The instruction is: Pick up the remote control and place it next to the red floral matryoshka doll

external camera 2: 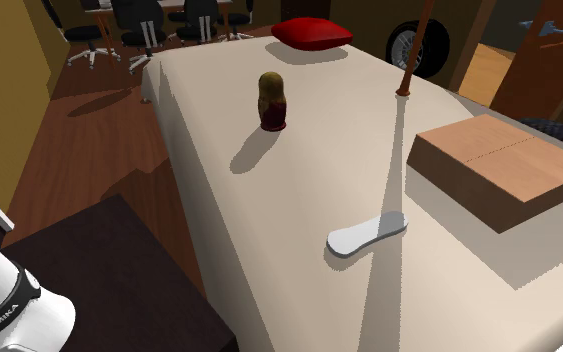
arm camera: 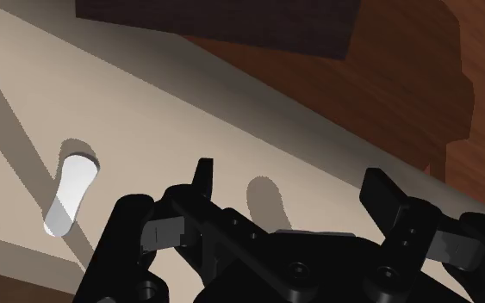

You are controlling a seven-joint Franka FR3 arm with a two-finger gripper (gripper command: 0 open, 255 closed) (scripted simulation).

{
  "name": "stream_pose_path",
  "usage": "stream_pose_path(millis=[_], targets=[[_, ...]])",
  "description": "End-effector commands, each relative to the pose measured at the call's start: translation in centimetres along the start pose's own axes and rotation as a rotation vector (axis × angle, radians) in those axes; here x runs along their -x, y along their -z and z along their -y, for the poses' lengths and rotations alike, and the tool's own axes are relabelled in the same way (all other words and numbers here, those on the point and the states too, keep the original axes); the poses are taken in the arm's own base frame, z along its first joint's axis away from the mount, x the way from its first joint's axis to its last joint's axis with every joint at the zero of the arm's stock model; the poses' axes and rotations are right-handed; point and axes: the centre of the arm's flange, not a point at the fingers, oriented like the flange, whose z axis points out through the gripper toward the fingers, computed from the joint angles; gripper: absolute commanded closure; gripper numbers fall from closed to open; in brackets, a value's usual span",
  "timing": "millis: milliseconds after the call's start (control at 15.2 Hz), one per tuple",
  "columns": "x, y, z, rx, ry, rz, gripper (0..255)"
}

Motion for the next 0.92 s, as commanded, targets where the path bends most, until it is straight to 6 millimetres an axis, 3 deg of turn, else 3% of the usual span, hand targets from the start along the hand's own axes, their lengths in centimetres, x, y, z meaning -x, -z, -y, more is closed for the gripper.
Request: stream_pose_path(millis=[0, 858], targets=[[0.0, 0.0, 0.0, 0.0, 0.0, 0.0, 0], [-9.3, -10.8, -8.9, 0.036, -0.087, -0.01, 0]])
